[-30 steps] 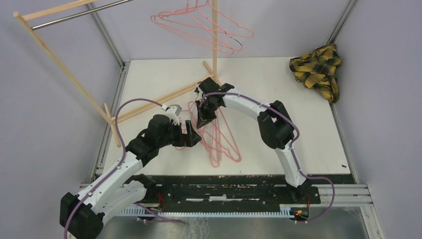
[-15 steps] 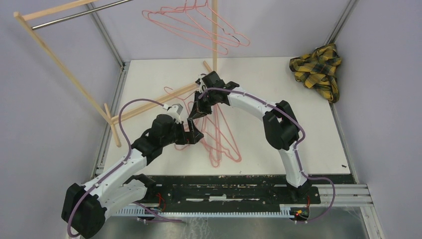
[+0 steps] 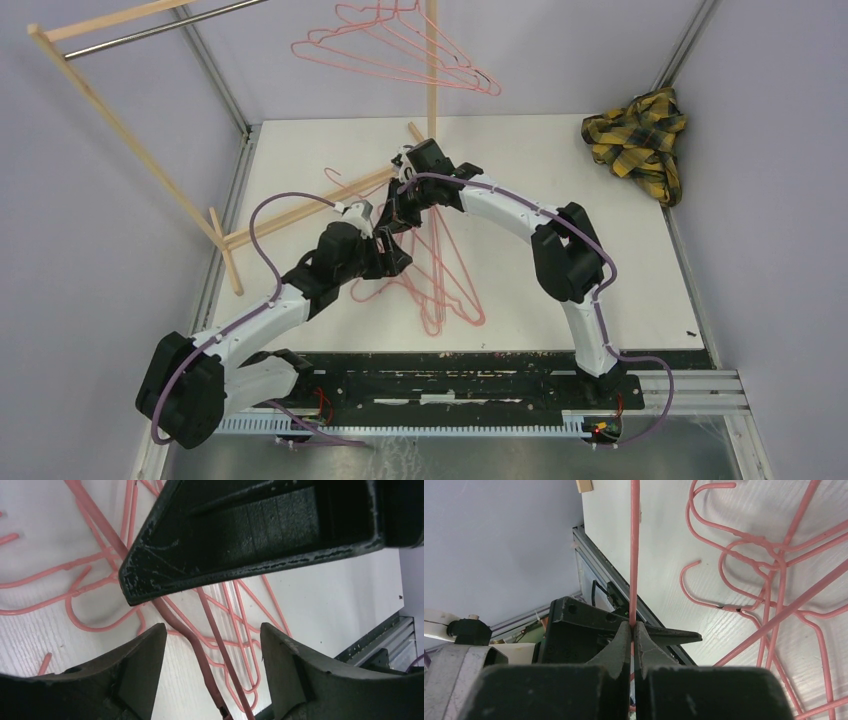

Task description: Organize the hangers

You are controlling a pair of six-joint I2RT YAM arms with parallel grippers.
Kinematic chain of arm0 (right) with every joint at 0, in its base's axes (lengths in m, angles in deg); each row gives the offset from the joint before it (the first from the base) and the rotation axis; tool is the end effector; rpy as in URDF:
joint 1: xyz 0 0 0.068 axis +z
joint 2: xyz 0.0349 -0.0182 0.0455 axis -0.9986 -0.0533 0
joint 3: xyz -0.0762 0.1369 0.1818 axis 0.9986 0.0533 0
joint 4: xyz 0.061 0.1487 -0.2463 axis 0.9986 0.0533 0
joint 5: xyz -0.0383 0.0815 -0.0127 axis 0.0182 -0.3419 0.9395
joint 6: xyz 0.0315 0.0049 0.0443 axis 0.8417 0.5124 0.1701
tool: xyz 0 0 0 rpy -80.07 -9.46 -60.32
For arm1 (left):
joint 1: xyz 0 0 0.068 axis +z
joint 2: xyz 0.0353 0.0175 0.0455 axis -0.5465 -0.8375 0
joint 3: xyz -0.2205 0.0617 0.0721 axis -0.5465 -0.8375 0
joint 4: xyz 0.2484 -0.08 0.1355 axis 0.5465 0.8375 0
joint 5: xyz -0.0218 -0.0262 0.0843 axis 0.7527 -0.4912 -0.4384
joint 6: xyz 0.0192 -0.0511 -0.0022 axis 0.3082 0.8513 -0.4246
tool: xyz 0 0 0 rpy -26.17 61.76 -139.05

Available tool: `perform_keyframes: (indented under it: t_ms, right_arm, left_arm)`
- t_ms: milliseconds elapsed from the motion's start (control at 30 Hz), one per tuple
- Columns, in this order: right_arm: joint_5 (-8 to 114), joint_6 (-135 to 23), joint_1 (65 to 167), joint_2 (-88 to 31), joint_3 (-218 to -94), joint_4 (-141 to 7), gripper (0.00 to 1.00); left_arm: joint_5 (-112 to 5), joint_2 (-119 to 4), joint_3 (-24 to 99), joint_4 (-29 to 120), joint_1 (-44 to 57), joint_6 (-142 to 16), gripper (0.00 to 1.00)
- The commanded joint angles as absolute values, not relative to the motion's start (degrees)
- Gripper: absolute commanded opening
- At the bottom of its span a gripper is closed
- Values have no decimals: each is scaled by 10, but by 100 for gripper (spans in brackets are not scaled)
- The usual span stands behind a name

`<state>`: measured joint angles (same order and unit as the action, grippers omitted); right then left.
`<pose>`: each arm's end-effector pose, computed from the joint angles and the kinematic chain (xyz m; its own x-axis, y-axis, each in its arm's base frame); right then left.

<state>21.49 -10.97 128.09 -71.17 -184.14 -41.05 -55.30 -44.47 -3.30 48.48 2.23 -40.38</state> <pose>0.3625 0.3471 0.1940 -0.9957 -0.0549 -0.0748 -0.0927 0.5586 0.8243 0.2361 -0.1461 0.1636 -0.7108 -0.2219 -0.6675 0.2352 0.8193 -0.5228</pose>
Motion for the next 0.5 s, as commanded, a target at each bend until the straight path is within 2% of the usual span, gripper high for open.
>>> perform_keyframes:
  t_ms: [0,100,133,233,267,367,467]
  right_arm:
    - [184,-99,1282,-672,-1841,-434,1]
    - [179,-98,1281,-670,-1837,-433,1]
    - [178,-98,1281,-669,-1836,-434,1]
    - [176,-97,1280,-670,-1837,-432,1]
    - [175,-98,1279,-670,-1838,-432,1]
    - [174,-99,1274,-668,-1840,-428,5]
    - [184,-119,1263,-659,-1841,-389,20]
  left_arm:
    - [-604,-434,-19,431,21,-378,69]
    - [-609,-433,-18,425,21,-381,53]
    - [-607,-435,-17,425,21,-381,45]
    - [-604,-445,-18,424,21,-373,10]
    - [-606,-445,-21,425,21,-369,4]
    - [-616,-436,-25,435,21,-366,3]
    - [-648,-405,-16,487,21,-372,3]
